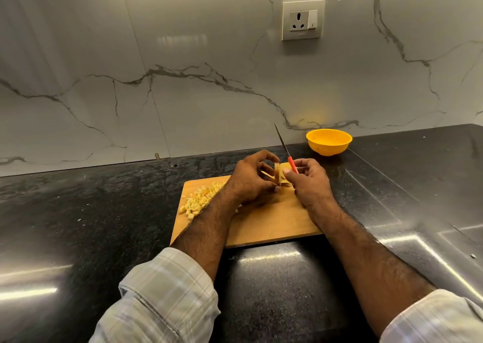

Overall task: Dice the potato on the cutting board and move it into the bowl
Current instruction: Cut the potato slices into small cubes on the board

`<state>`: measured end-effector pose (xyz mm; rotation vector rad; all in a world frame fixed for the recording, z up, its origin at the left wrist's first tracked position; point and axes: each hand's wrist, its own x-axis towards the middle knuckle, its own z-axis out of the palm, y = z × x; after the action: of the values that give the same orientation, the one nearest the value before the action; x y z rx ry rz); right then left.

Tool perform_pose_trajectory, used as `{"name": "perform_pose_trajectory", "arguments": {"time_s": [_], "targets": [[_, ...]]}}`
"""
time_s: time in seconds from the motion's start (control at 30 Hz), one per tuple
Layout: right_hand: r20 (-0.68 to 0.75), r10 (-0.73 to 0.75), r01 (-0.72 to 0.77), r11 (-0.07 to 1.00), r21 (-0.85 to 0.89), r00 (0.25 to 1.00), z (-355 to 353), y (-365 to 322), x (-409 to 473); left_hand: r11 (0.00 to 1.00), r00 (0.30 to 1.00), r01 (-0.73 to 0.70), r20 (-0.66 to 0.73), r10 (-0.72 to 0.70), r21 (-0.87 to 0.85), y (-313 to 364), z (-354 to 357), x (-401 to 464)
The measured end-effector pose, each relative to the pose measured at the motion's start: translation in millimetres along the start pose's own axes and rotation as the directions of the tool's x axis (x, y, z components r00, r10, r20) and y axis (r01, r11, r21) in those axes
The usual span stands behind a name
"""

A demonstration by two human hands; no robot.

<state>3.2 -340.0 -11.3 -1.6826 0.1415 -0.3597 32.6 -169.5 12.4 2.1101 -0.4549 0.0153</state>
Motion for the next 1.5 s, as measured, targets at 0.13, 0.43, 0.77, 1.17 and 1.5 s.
{"name": "perform_pose_trajectory", "arguments": {"time_s": [0.13,0.43,0.77,1.17,1.5], "targets": [[0.025,0.0,0.0,1.0,0.002,1.0,0,1,-1,0.999,0.999,-0.014,0.043,0.016,-0.047,1,2,-2],[0.052,0.062,-0.066,0.994,0.092,0.997,-1,1,0,0.994,0.998,-0.004,0.063,0.012,-0.113,-1,-1,-1],[0.062,0.11,-0.118,0.982,0.148,0.992,-2,5,6,0.999,1.0,-0.02,0.013,0.021,-0.04,0,6,2],[-0.027,0.157,-0.149,0.97,0.19,0.987,-3,12,17,0.999,0.999,-0.021,-0.046,0.019,-0.039,0,5,1],[-0.241,-0.001,-0.025,0.994,-0.106,0.97,-7,12,11,0.989,0.992,-0.011,-0.126,-0.008,-0.151,-4,-3,2]]}}
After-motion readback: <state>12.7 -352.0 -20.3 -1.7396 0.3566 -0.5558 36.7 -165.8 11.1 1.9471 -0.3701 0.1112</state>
